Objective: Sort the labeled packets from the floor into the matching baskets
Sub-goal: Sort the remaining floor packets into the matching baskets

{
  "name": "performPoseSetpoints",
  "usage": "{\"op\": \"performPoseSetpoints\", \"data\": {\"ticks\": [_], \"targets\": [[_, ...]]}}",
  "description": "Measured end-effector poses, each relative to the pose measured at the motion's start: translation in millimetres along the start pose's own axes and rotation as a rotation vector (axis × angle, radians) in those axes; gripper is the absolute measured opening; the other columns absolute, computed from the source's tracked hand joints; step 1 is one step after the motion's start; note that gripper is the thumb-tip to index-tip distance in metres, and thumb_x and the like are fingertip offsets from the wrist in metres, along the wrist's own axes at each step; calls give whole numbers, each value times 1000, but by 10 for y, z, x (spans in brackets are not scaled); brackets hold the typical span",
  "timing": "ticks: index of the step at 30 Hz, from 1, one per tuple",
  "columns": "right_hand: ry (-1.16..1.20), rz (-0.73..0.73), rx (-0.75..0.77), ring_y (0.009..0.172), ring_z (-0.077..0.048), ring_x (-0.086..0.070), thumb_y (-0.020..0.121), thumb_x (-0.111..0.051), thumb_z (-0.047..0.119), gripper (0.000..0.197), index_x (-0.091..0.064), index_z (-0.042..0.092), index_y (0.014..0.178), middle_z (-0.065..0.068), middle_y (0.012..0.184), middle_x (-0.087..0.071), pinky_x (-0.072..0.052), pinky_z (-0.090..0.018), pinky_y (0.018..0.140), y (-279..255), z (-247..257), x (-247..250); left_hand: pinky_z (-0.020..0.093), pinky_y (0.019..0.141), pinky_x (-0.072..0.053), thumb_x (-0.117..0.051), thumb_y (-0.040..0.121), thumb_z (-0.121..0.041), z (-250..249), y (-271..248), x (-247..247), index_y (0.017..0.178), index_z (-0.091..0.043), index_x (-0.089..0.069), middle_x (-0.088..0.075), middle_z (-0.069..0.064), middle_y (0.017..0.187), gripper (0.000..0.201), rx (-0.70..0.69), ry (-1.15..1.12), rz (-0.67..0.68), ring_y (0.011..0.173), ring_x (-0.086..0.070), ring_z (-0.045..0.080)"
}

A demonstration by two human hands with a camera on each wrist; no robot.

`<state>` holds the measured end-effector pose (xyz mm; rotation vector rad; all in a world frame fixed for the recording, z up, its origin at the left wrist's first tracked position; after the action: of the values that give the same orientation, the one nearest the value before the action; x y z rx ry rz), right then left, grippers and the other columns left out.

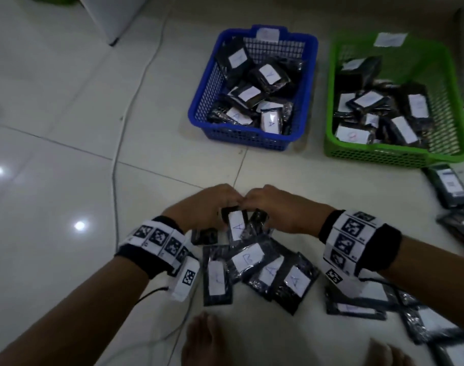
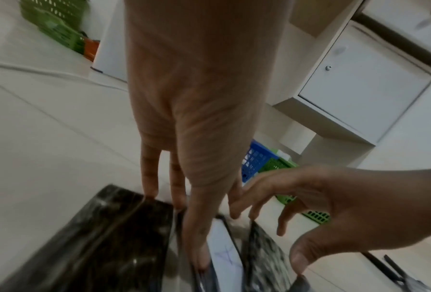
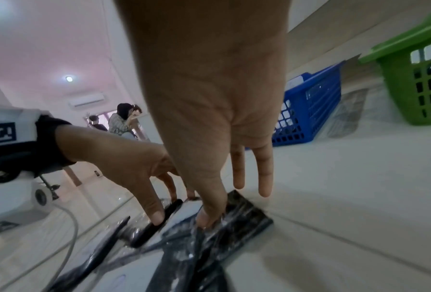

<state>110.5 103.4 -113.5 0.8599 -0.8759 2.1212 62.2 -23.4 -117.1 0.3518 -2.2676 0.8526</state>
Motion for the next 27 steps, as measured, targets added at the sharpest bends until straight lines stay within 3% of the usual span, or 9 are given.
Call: {"op": "performPoseSetpoints", "data": {"ticks": [3,6,9,14,17,19,21,23,27], "targets": [[-89,25,22,102,-24,-46,85,-64,12,43,-57,33,123,0,122,-49,-48,-41,86,27,-8,-191,25,94,-41,-85,71,-14,14,-20,-119,136,-30,-59,-50,-4,131,72,1,76,-27,113,-49,14],[-180,-103,33,101,-21,-45,93,-57,22,20,-62,26,112,1,115,-53,-50,-43,74,7,130,-41,40,90,-46,-81,78,-29,50,-41,-124,138,-31,-53,-50,0,121,66,22,194,-30,107,-49,22],[-308,-223,246,86,-17,-54,86,-62,19,6,-67,22,88,4,89,-62,-49,-36,60,-37,677,63,40,82,-48,-75,79,-44,100,-89,-95,131,-35,-49,-49,-2,113,59,46,319,-64,104,-47,21],[-297,-71,341,74,-25,-58,77,-61,3,10,-66,11,73,-6,78,-64,-52,-39,63,106,1212,-577,40,82,-50,-71,58,-70,433,-203,111,107,-36,-51,-49,-11,107,63,183,166,-98,98,-47,14],[-238,-49,215,82,-26,-59,79,-68,26,16,-69,11,84,-6,91,-64,-52,-40,66,172,1138,-821,36,85,-51,-88,58,-54,642,-276,173,103,-31,-52,-58,-11,108,62,227,-30,-161,100,-55,11],[-233,-50,188,76,-25,-59,71,-75,27,17,-69,14,82,-5,90,-63,-53,-38,62,217,1052,-869,29,79,-47,-92,63,-43,714,-297,199,110,-25,-52,-59,-8,108,64,233,-102,-181,98,-57,11],[-180,-72,163,78,-28,-60,66,-81,24,23,-68,12,81,-9,94,-62,-54,-37,60,246,965,-854,28,73,-44,-87,73,-39,760,-286,244,106,-23,-54,-63,-4,101,49,232,-100,-187,91,-59,14],[-70,-92,88,94,-32,-56,73,-78,21,26,-65,6,90,-15,105,-58,-52,-41,69,244,895,-794,30,70,-45,-79,83,-40,810,-253,320,98,-21,-59,-66,0,94,31,259,-61,-174,86,-61,20],[-1,-39,-41,106,-25,-42,76,-77,22,41,-57,5,108,-12,110,-49,-39,-35,81,231,770,-807,25,70,-47,-64,97,-35,826,-185,462,103,-10,-65,-67,6,96,26,320,-197,-110,86,-62,23]]}}
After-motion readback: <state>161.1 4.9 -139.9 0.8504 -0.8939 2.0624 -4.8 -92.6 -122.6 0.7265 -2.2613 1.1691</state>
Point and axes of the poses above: each hand's wrist, its own y-axis towards the middle knuckle, its own x-axis out of the back of the hand, z = x × y, the point moved 7 cm from there along y, towards the middle knuckle
